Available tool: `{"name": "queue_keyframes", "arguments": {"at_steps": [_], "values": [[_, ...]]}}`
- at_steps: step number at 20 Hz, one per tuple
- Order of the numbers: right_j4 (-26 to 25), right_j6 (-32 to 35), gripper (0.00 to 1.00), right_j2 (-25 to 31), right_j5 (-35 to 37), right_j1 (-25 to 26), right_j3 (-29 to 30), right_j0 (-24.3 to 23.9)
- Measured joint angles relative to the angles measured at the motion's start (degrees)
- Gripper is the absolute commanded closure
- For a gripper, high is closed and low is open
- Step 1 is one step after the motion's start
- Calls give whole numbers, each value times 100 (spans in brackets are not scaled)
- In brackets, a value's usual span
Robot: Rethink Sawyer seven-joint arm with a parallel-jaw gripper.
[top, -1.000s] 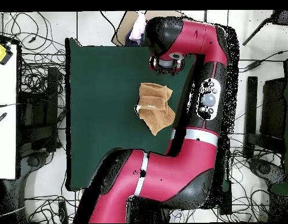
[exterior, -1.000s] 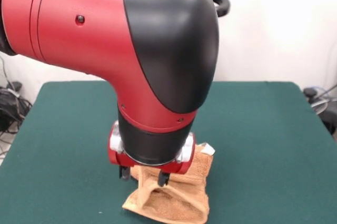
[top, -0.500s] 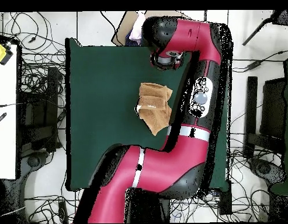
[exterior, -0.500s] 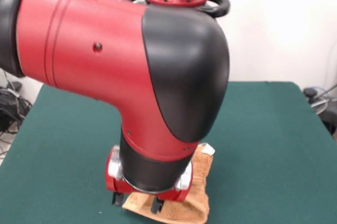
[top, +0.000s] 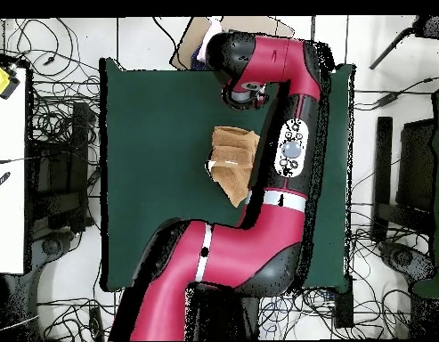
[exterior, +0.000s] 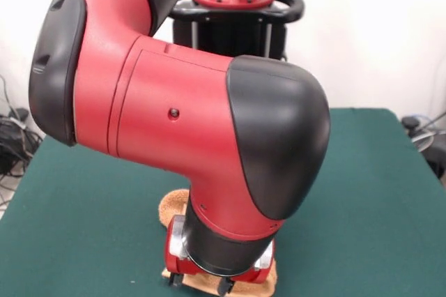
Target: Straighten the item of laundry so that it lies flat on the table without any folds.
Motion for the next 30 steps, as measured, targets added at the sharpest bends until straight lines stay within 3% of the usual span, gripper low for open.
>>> {"name": "queue_keyframes", "arguments": {"at_steps": [6, 19, 30], "values": [[-8, -7, 0, -1, 2, 47, -77, 1], [-64, -75, 0, 0, 162, 488, -810, 1], [20, -75, 0, 0, 162, 474, -804, 1]]}}
